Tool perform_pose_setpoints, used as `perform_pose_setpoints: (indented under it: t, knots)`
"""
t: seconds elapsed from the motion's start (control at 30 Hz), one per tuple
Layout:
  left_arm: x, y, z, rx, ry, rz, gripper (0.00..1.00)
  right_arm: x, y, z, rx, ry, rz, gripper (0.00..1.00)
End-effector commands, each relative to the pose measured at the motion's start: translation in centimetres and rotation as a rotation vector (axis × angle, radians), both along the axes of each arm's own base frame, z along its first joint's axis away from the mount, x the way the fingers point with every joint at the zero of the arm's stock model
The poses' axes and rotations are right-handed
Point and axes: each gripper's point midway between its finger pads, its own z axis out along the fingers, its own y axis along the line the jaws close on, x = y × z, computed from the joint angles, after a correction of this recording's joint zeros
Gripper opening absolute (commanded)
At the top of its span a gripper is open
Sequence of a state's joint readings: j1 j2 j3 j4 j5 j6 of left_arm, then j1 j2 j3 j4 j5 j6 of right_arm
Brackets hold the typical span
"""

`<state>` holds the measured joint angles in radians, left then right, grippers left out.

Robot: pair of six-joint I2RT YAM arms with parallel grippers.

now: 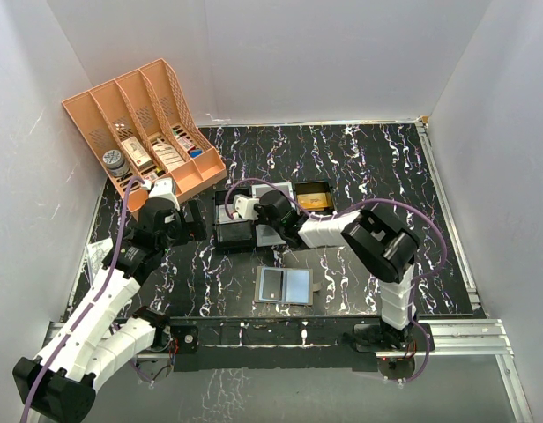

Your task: Take the credit cards out of the card holder

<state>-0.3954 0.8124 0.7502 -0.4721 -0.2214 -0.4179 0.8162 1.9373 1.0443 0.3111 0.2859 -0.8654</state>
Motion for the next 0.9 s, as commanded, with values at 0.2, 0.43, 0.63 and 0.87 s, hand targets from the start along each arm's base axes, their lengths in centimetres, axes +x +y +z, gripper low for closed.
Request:
perform_pose_setpoints:
  t: [0.2,0.43,0.63,0.87]
  knots:
    - [0.0,-0.1,1.1,-0.014,-0.05,-0.02,0.99,1.5,2.1,1.9,0.06,-0.04,0.033,0.12]
    - [0.0,-0.1,1.1,-0.014,-0.049,-0.022,0.99,1.2,3.0,2.1,0.148,0.072,0.062,0.28]
    - [-0.1,-0.2,1.2,-0.016,-0.05,-0.027,0.99,0.4,3.2,1.9,0.167,0.115,0.089,0.37]
    - [-0.1,-0.1,1.3,-0.015,-0.057,-0.023,0.99,0.0,3.1,1.9,0.193,0.158,0.089,0.44]
